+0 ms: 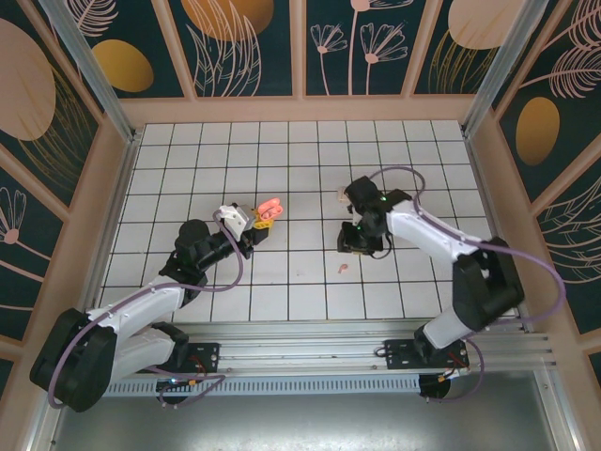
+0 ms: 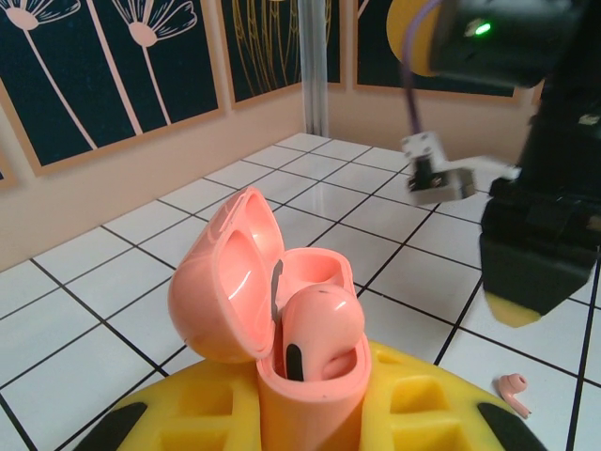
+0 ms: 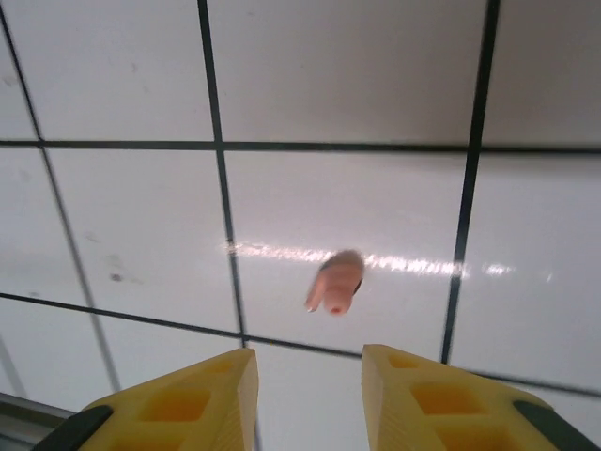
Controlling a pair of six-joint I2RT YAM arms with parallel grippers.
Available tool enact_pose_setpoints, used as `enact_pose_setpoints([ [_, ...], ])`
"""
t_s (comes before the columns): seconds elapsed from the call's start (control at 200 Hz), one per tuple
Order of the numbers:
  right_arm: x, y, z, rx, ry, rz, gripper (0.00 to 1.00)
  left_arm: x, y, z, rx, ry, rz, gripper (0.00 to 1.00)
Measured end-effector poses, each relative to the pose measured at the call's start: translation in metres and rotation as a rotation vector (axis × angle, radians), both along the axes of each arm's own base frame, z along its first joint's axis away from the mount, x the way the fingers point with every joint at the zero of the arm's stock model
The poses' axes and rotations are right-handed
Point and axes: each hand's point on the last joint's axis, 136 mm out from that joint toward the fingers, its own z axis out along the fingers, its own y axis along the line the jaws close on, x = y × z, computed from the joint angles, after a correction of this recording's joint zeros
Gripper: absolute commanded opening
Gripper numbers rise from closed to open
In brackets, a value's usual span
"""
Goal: Insert wireless bluetooth earbuds into charging case
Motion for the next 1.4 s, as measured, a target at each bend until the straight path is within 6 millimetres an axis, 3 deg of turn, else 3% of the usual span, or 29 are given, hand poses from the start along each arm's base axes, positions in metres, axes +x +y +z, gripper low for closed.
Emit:
enact_pose_setpoints([
  [0.165, -0.017, -0.004, -0.015, 0.058, 0.067, -0.177, 0.34, 0.0, 0.0, 0.0, 0.0, 0.0, -0.001, 0.15],
  [0.34, -0.018, -0.001, -0.028, 0.084, 0.096, -0.248, 0.34, -0.001, 0.0, 0.0, 0.0, 0.001, -0.005, 0.15],
  [0.706, -0.01, 0.008, -0.052, 0.084, 0.129, -0.253, 0.33, 0.0, -0.001, -0.001, 0.001, 0.003, -0.004, 0.14],
  [1.401, -0.009, 0.01, -0.069, 0.066, 0.157, -0.243, 0.29, 0.0, -0.001, -0.002, 0.003, 0.007, -0.005, 0.14],
])
